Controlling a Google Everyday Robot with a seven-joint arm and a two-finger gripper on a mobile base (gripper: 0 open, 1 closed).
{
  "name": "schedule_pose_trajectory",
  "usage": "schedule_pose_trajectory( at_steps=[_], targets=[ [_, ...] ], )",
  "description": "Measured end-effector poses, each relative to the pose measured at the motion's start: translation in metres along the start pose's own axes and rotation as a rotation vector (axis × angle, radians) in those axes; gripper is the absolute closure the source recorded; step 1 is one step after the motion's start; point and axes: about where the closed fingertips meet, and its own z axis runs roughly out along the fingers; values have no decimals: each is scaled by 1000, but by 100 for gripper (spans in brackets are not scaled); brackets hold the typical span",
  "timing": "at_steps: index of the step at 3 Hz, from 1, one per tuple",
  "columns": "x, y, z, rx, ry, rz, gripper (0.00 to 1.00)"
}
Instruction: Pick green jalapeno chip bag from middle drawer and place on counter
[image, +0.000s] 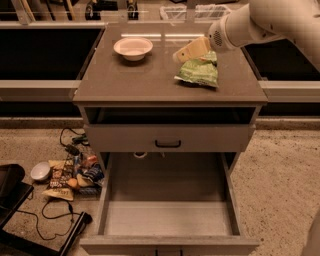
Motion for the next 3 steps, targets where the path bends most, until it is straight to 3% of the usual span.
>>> schedule_pose_trajectory(
  at_steps=[1,2,3],
  targets=[
    [-23,-16,-37,36,25,-89,0],
    [-48,-34,-90,72,73,-219,0],
    [-36,-48,-147,92,169,-271,0]
  ],
)
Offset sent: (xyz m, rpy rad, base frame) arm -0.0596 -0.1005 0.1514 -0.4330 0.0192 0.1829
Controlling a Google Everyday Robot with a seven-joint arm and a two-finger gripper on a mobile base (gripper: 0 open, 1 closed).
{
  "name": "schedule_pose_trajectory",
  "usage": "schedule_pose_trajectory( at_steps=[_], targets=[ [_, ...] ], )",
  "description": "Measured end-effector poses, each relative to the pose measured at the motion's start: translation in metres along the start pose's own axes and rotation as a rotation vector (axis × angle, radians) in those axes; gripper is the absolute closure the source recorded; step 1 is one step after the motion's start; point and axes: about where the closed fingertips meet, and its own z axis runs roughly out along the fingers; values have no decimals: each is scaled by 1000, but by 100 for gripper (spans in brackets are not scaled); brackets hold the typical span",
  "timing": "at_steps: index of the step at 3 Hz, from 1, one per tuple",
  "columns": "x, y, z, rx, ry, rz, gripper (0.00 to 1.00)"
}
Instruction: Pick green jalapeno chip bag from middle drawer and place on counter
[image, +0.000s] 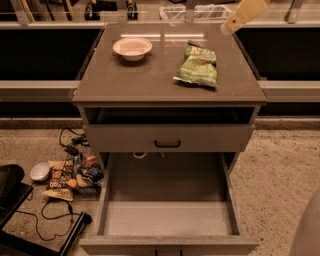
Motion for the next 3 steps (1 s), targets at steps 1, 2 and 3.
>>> schedule_pose_trajectory(
  at_steps=[1,2,3],
  targets=[
    [35,-19,-58,89,85,24,0],
    [83,-29,-92,199,136,96,0],
    [103,-22,-110,291,115,93,0]
  ],
)
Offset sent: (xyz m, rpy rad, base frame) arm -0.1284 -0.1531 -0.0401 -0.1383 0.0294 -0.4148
